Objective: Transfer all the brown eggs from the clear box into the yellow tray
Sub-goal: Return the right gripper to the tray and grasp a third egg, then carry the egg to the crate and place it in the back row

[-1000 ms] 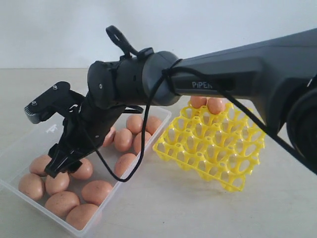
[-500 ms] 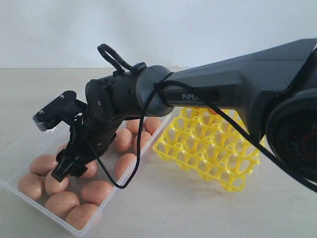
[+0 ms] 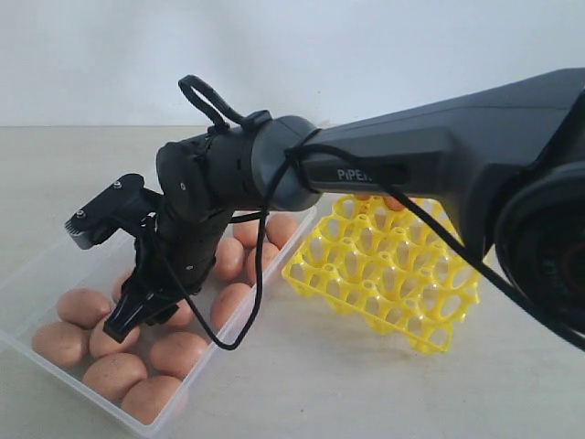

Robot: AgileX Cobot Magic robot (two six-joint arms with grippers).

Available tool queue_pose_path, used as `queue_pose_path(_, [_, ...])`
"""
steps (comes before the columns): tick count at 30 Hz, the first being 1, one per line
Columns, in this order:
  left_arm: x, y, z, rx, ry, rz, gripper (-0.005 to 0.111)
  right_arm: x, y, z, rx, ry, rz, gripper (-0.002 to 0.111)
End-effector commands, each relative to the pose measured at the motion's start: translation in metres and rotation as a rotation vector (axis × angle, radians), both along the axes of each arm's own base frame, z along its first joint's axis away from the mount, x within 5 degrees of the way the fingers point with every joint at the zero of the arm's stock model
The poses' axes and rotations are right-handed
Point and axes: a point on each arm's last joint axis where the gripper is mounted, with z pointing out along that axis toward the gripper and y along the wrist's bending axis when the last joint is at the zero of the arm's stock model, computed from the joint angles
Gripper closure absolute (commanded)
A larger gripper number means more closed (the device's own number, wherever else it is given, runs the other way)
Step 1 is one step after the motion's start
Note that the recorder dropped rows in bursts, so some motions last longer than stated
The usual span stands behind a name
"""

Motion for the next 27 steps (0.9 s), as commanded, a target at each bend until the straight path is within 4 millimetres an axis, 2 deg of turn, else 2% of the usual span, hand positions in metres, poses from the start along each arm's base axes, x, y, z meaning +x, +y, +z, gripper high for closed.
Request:
queue_pose_path(1, [0.000, 0.000, 0.000, -0.006, -0.005, -0.005, 0.105, 0.000, -0.002, 0.016, 0.024, -0.020, -0.006, 0.108])
queue_pose_path(6, [0.000, 0.000, 0.000, -0.006, -0.005, -0.005, 0.105, 0.003, 0.000, 0.041, 0.121, -0.070, -0.064, 0.108])
queue_pose_path(15, [0.000, 0.000, 0.000, -0.006, -0.005, -0.005, 0.105, 0.012, 0.006, 0.050, 0.260, -0.110, -0.180, 0.108])
queue_pose_path(18, [0.000, 0.000, 0.000, -0.006, -0.005, -0.005, 0.105, 0.028, 0.005, 0.055, 0.445, -0.127, -0.353, 0.108])
queue_pose_path(20, [0.000, 0.000, 0.000, -0.006, -0.005, -0.005, 0.105, 0.037, -0.001, 0.060, 0.630, -0.137, -0.494, 0.108])
queue_pose_path(23, [0.000, 0.000, 0.000, -0.006, -0.005, -0.005, 0.105, 0.035, -0.013, 0.068, 0.879, -0.188, -0.591, 0.108])
queue_pose_path(27, [0.000, 0.000, 0.000, -0.006, -0.005, -0.005, 0.105, 0.018, -0.040, 0.070, 1.048, -0.236, -0.636, 0.108])
